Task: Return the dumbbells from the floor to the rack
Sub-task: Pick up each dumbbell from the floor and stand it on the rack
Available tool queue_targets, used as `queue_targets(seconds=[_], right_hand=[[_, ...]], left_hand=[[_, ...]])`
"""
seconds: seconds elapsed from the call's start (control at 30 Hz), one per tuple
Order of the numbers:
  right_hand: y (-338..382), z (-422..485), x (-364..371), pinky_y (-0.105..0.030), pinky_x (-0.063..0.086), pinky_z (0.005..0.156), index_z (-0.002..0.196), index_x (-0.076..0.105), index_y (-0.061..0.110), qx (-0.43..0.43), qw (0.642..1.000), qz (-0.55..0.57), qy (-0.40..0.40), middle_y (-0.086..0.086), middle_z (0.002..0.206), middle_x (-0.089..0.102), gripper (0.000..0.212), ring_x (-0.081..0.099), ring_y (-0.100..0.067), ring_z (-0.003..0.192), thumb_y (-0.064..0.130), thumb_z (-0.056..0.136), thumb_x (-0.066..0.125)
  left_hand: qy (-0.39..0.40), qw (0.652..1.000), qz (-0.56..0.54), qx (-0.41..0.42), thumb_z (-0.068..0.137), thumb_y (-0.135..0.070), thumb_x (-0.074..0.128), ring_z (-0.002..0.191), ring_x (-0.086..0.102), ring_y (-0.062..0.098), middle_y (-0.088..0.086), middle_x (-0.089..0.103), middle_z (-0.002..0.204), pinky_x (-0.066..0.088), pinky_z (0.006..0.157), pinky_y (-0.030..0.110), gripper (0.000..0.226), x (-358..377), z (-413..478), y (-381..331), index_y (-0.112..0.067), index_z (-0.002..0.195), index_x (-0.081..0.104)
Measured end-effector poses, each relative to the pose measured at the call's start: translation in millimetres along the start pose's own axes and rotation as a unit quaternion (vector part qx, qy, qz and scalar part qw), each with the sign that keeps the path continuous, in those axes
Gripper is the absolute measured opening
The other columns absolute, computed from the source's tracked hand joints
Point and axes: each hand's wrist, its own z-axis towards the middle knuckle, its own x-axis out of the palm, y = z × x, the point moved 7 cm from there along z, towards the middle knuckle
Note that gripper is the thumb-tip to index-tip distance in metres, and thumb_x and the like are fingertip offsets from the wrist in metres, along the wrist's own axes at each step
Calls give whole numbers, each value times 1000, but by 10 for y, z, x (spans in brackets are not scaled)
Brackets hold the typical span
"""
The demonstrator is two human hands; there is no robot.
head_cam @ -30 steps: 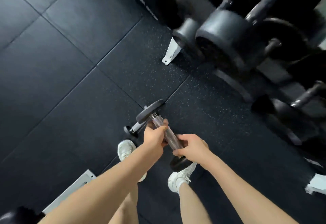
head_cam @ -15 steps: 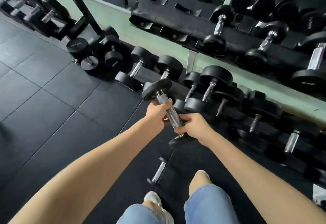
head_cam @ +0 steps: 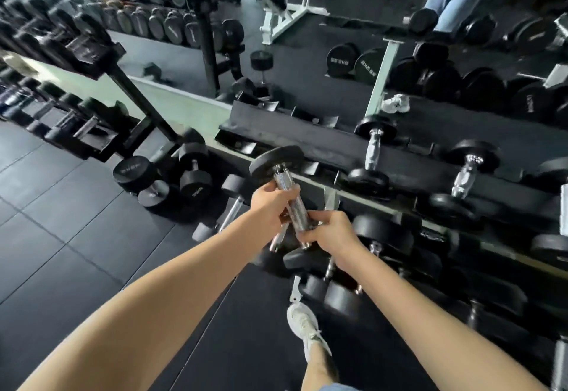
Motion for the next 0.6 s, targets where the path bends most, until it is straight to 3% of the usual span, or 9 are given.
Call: queue_targets(seconds=[0.07,0.13,0.27,0.43,0.53,0.6], right_hand=[[146,405,-76,-46,51,95,97,75,31,3,1000,10,-23,5,94,77,48,69,-23,96,30,49,79],[277,782,-118,-46,53,90,97,75,33,0,999,16,-35,8,90,77,52,70,-21,92,37,45,72],[495,1431,-143,-44,55,79,87,73,27,0,997,28,-68,4,76,75,33,71,-22,80,39,56,68],[563,2155,-145,-39,53,84,70,64,27,52,992,18,-112,4,77,75,10,69,-22,80,36,68,69],[558,2471,-138,-36,52,86,76,67,27,71,989,25,-125,4,77,74,8,68,-21,79,32,72,70],[558,2633,-133,-31,51,85,80,69,27,84,986,39,-141,5,79,75,5,67,-19,77,29,75,71]], left_hand=[[-2,1000,24,4,85,-8,68,74,62,23,7,63,83,54,64,35,26,172,370,-245,-10,111,63],[-7,999,50,2,84,-8,69,78,62,26,8,63,85,55,67,36,28,324,731,-467,-11,111,63],[-13,996,86,13,82,-6,70,85,61,25,6,64,86,54,84,40,29,565,1464,-821,-12,110,65],[-7,993,120,20,83,-1,68,80,60,19,-2,64,82,50,71,27,32,807,2210,-1053,-27,100,62],[12,985,172,26,84,-2,66,81,59,20,-2,63,78,49,69,24,21,940,2552,-1112,-19,97,67],[17,980,198,26,85,-5,66,79,59,16,0,63,85,50,70,25,27,1009,2727,-1145,-16,109,67]])
